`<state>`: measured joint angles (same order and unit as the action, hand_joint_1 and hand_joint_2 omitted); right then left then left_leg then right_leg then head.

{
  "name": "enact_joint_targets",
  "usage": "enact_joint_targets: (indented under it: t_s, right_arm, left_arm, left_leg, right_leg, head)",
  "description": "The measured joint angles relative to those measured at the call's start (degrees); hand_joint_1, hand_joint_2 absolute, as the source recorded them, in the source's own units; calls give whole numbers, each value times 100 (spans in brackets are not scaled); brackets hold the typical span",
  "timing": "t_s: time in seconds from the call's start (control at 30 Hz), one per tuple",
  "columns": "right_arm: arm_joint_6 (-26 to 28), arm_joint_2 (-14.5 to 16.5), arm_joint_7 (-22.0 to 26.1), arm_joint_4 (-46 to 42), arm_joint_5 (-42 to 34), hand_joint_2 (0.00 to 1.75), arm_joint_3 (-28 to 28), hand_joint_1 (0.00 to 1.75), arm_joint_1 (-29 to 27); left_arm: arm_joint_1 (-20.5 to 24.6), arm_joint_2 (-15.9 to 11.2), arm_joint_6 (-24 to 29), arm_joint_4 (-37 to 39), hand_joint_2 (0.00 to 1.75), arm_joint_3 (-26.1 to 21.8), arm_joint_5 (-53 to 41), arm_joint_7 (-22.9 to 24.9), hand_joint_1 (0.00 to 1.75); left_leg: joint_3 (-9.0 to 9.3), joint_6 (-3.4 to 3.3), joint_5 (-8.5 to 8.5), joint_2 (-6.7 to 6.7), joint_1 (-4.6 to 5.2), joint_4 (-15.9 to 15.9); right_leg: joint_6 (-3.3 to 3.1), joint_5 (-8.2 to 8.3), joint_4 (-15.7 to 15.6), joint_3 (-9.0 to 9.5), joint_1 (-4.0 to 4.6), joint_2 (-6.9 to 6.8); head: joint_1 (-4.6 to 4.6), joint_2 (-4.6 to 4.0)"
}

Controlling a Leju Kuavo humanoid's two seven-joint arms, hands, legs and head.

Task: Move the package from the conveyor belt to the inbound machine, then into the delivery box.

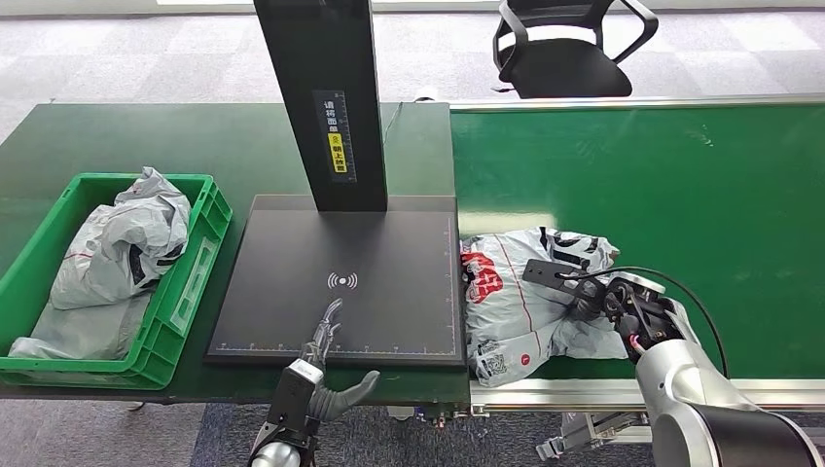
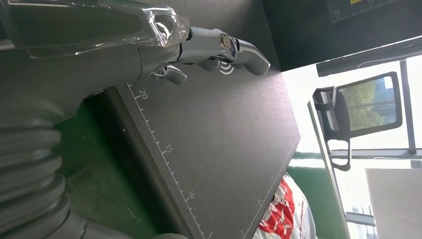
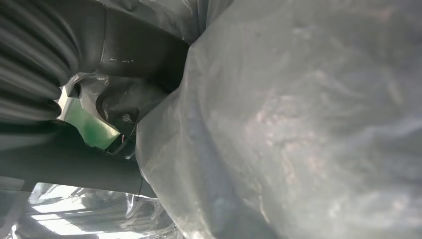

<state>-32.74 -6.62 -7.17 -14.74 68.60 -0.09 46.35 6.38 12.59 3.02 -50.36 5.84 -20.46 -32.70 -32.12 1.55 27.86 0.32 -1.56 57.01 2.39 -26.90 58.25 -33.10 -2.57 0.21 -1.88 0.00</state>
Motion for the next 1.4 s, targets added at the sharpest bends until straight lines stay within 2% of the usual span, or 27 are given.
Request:
enact_joint_targets:
  t_s: [0.17, 0.23, 0.33, 0.47, 0.53, 0.6, 0.67, 0.73, 0.83, 1.1, 1.27, 1.4]
  right_arm:
    - [48, 3, 27, 4, -12, 175, 0, 175, -1]
    - [359, 5, 232, 4, -107, 175, -5, 175, -12]
    - [1666, 28, 996, -30, -541, 175, -107, 175, -6]
    - [3576, 127, 2190, -252, -1511, 175, -590, 175, 218]
    - [4154, 176, 2807, -418, -2084, 175, -934, 175, 360]
    - [4442, 238, 3468, -633, -2735, 175, -1306, 175, 450]
    - [4522, 346, 4117, -985, -3534, 175, -1639, 175, 425]
    - [4552, 499, 4550, -1490, -4355, 175, -1828, 175, 279]
    - [4700, 712, 4696, -2308, -5130, 175, -1852, 175, -4]
    - [5113, 880, 4720, -3429, -5859, 175, -1496, 175, -407]
    - [4513, 933, 4714, -3653, -6084, 175, -1115, 175, -635]
    - [4050, 1023, 4668, -3490, -5888, 175, -705, 175, -763]
  left_arm:
    - [0, 0, 0, 0, 175, 0, 0, 1, 0]
    - [-3, -1, -2, -1, 175, -2, 0, -2, 0]
    - [-48, -4, -6, -18, 175, -15, -3, -21, 0]
    - [-208, -3, 5, -125, 175, -54, -48, -79, 0]
    - [-266, -1, 32, -169, 175, -80, -65, -120, 0]
    - [-306, 2, 95, -200, 175, -102, -69, -144, 0]
    - [-349, 2, 177, -226, 175, -120, -62, -175, 0]
    - [-401, 2, 232, -248, 175, -140, -40, -226, 0]
    - [-455, 2, 270, -263, 175, -163, -13, -291, 0]
    - [-549, 15, 286, -326, 175, -180, -2, -327, 0]
    - [-562, 15, 289, -343, 175, -190, -2, -326, 0]
    - [-553, 18, 266, -342, 175, -192, -2, -327, 0]
  left_leg:
    - [0, 0, 0, 0, 0, 0]
    - [-3, 0, 0, 1, 0, 0]
    - [-11, 0, 0, 5, 1, 0]
    - [-13, 0, -1, 1, 1, 0]
    - [-15, 0, -2, -3, 0, 0]
    - [-16, 0, -2, -3, 0, -1]
    - [-17, 0, -1, -3, 1, -1]
    - [-17, 0, -1, -2, 1, -1]
    - [-16, 0, -1, -2, 0, -2]
    - [-12, 0, -2, 0, 1, -2]
    - [-11, 0, -1, 2, 1, -3]
    - [-12, 0, -1, 2, -1, -4]
  right_leg:
    - [0, 0, 0, 0, 0, 0]
    - [0, 1, 1, 0, 0, 0]
    - [0, 4, 3, -4, -1, 3]
    - [0, 4, 3, -9, 0, 2]
    - [0, 4, 3, -9, 0, -2]
    - [0, 4, 3, -8, 0, -2]
    - [0, 3, 3, -9, 0, -1]
    - [0, 3, 3, -10, 0, 0]
    - [-1, 3, 2, -12, 0, 0]
    - [-1, 3, 3, -7, -1, 1]
    - [-1, 3, 3, -9, 0, 2]
    - [-2, 2, 3, -9, 2, 2]
  head:
    - [0, 0]
    - [-1, 0]
    - [-1, 0]
    - [-1, 0]
    - [-1, 0]
    - [-1, 0]
    - [-2, 0]
    - [-2, 0]
    - [0, 0]
    - [-2, 0]
    - [-1, 0]
    - [-1, 0]
